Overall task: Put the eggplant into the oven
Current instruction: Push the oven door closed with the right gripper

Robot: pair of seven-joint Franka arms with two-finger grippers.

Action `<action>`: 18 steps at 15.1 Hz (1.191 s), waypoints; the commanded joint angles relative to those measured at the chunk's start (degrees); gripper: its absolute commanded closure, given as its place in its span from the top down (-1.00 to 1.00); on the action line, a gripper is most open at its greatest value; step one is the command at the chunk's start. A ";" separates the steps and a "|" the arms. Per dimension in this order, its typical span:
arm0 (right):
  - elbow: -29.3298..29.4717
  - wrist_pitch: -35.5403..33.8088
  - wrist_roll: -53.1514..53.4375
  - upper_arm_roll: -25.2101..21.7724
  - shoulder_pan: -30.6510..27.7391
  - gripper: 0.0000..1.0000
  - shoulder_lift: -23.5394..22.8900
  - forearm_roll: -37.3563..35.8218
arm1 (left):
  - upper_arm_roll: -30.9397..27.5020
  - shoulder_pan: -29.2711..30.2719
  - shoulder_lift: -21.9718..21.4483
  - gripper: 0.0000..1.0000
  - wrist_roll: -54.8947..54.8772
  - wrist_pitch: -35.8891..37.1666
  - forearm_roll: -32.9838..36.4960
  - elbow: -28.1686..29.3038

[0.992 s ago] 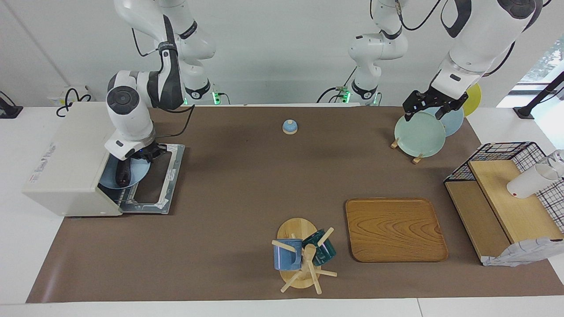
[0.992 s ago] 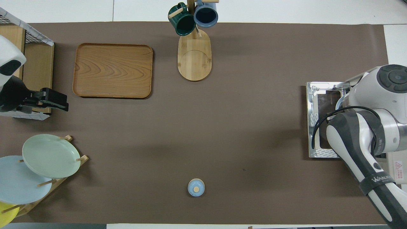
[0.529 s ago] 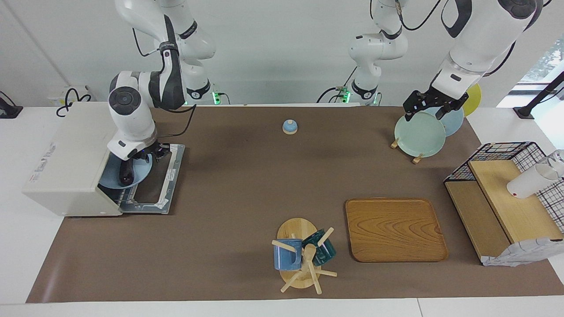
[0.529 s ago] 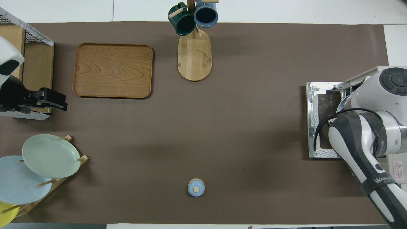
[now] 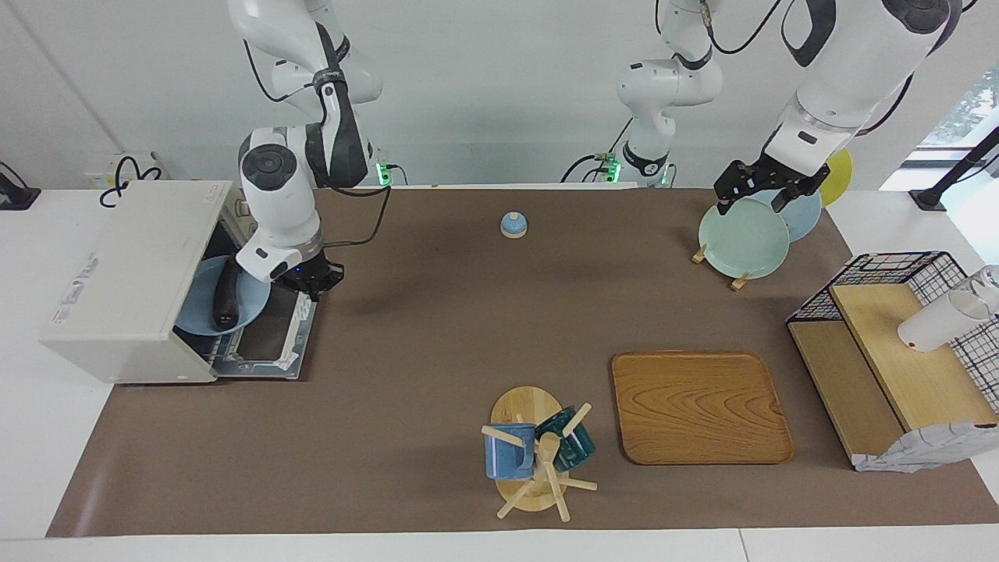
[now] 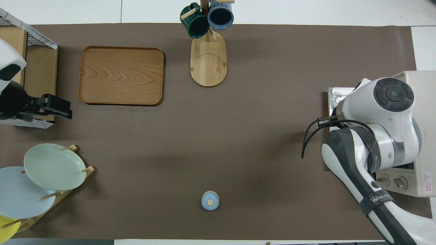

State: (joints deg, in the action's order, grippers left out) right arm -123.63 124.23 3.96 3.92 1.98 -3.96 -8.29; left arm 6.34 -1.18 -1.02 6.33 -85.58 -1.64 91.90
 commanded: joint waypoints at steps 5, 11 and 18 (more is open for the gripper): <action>-2.05 5.50 0.61 0.12 -1.71 -1.00 -3.69 0.64 | 0.61 0.65 -0.13 1.00 -0.09 0.85 0.94 -0.05; -2.67 6.55 0.17 0.12 -4.00 -1.00 -5.80 0.55 | 0.61 0.65 -0.13 1.00 -0.09 0.85 0.94 0.03; 4.42 -4.05 -5.97 -0.06 -3.91 -1.00 -5.18 -1.12 | 0.61 0.65 -0.13 1.00 -0.09 0.85 0.94 -0.05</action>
State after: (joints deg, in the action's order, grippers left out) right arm -123.85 126.51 1.67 3.93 -0.42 -9.54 -8.05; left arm 6.34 -1.18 -1.01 6.33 -85.56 -1.64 91.90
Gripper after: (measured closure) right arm 0.991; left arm 0.000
